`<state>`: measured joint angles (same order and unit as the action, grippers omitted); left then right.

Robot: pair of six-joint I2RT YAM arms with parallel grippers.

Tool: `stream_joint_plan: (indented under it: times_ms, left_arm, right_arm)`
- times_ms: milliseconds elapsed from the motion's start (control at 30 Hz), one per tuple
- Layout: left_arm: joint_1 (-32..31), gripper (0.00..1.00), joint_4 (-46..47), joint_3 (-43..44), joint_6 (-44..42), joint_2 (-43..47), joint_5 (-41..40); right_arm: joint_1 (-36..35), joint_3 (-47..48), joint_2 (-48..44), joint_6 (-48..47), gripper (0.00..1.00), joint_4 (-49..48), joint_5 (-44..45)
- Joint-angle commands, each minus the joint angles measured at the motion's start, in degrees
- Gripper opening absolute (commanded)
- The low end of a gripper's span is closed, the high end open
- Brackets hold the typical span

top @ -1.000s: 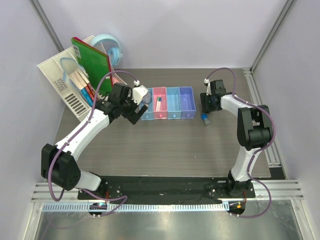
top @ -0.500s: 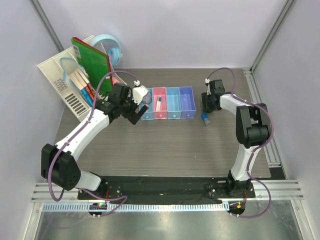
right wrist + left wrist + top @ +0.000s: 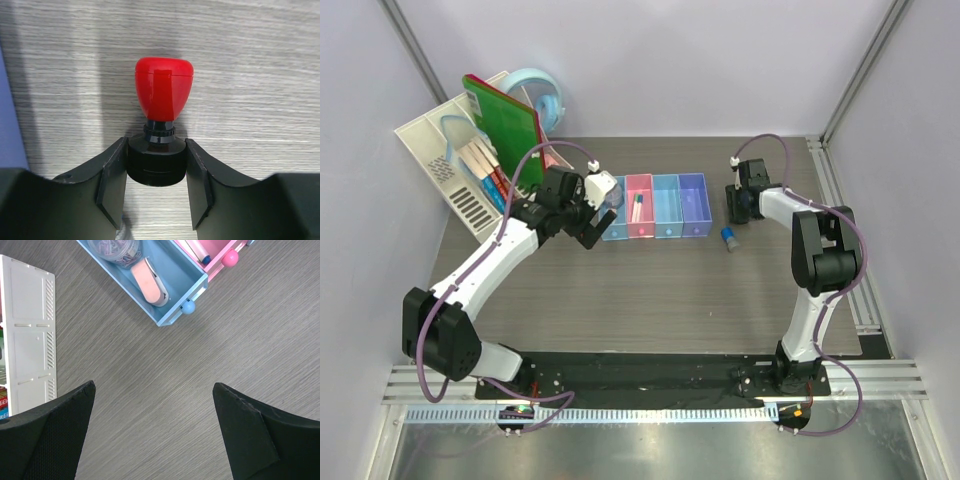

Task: Sort the stationery into containers
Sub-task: Pick up the stationery from the center of the board, then place the stationery in the storage box.

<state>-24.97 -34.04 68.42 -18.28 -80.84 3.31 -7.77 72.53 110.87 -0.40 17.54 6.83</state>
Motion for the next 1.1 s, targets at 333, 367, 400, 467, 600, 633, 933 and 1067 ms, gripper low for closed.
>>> stream_joint_plan:
  times_ms: [333, 367, 400, 467, 600, 633, 933, 1067]
  left_arm:
    - [5.1, 1.0, -1.2, 8.9, 3.8, -7.4, 26.1]
    - [5.5, 1.0, -1.4, 10.2, 3.7, -8.1, 27.8]
    - [5.5, 1.0, -1.3, 11.1, 4.0, -9.8, 30.2]
    - [5.7, 1.0, -1.8, 13.9, 4.0, -11.5, 32.3]
    - [6.0, 1.0, -3.6, 18.8, 2.5, -17.1, 41.6]
    - [6.1, 1.0, -5.1, 20.2, 1.9, -18.2, 43.3]
    - [6.3, 1.0, -22.5, 41.8, -7.2, -35.5, 64.6]
    - [6.3, 1.0, -29.9, 50.0, -11.6, -41.2, 68.4]
  right_arm:
    - [-0.7, -5.4, -14.9, -20.6, 0.28, -0.8, 0.4]
    - [-0.8, -6.0, -16.1, -22.6, 0.29, -0.1, 0.4]
    - [-1.2, -7.1, -18.8, -23.6, 0.29, -0.1, 0.6]
    - [-1.8, -8.1, -21.6, -25.2, 0.29, 0.5, 0.3]
    - [-4.3, -11.0, -29.4, -31.2, 0.3, 2.1, 0.7]
    - [-5.1, -11.5, -32.4, -32.4, 0.3, 2.1, 1.2]
    - [-16.8, -17.2, -46.1, -41.4, 0.33, 5.8, 3.8]
    - [-19.6, -18.4, -50.8, -41.4, 0.33, 7.5, 2.1]
